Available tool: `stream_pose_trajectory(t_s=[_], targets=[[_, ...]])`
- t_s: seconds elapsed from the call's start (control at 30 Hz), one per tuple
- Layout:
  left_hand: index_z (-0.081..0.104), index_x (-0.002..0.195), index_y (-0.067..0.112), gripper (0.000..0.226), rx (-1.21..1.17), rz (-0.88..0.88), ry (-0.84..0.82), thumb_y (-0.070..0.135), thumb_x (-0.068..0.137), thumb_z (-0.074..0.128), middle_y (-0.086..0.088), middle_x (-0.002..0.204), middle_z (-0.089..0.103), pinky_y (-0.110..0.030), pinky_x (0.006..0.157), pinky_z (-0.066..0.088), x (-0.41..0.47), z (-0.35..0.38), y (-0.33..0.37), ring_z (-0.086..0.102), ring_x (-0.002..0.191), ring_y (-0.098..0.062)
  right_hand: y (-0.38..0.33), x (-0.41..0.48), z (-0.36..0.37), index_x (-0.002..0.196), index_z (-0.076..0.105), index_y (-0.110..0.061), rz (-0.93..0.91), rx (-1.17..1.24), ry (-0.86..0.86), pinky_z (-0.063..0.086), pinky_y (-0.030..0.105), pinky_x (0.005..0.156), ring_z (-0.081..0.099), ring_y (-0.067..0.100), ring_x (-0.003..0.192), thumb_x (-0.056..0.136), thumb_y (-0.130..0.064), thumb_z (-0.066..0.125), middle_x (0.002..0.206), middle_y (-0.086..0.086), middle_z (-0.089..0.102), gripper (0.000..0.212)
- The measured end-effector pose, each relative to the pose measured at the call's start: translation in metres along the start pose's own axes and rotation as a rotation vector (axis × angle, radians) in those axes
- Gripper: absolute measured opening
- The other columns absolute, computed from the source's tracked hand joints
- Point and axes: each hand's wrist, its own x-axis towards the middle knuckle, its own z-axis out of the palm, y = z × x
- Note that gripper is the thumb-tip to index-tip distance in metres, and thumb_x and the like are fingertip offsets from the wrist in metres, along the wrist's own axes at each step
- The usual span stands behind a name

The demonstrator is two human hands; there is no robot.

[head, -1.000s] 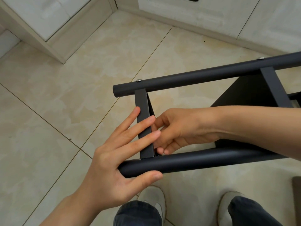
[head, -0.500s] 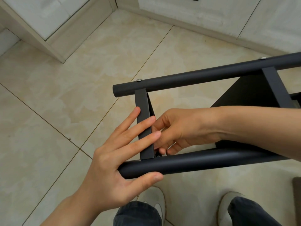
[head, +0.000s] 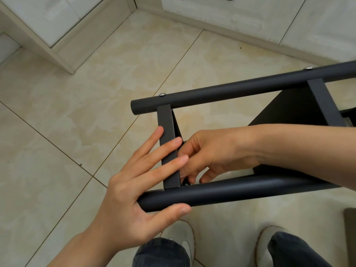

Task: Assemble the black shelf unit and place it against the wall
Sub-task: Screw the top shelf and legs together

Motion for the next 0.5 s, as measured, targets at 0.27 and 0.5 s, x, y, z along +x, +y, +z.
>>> stream_pose_trajectory(t_s=[0.27,0.5], targets=[[0.059,0.130,0.011,0.056,0.010,0.009,0.002,0.046,0.087,0.068,-0.008,0.147,0.052,-0.035,0.120,0.031,0.0008,0.0001,0.0000,0.032,0.150,-0.029,0.0030,0.0024,-0.0024,0.094,0.075,-0.017,0.042,0.008,-0.039,0.053,0.030,0.081,0.063,0.012,0.082,0.094,-0.016,0.065,0.094,0.002,0.073,0.010],[0.059,0.130,0.013,0.055,-0.003,0.003,0.001,0.052,0.091,0.063,-0.007,0.146,0.052,-0.036,0.119,0.032,0.0009,-0.0003,0.0002,0.032,0.150,-0.029,0.0096,0.0069,-0.0046,0.097,0.075,-0.014,0.057,0.075,-0.079,0.052,0.031,0.083,0.063,0.012,0.082,0.093,-0.018,0.065,0.096,0.003,0.071,0.011]])
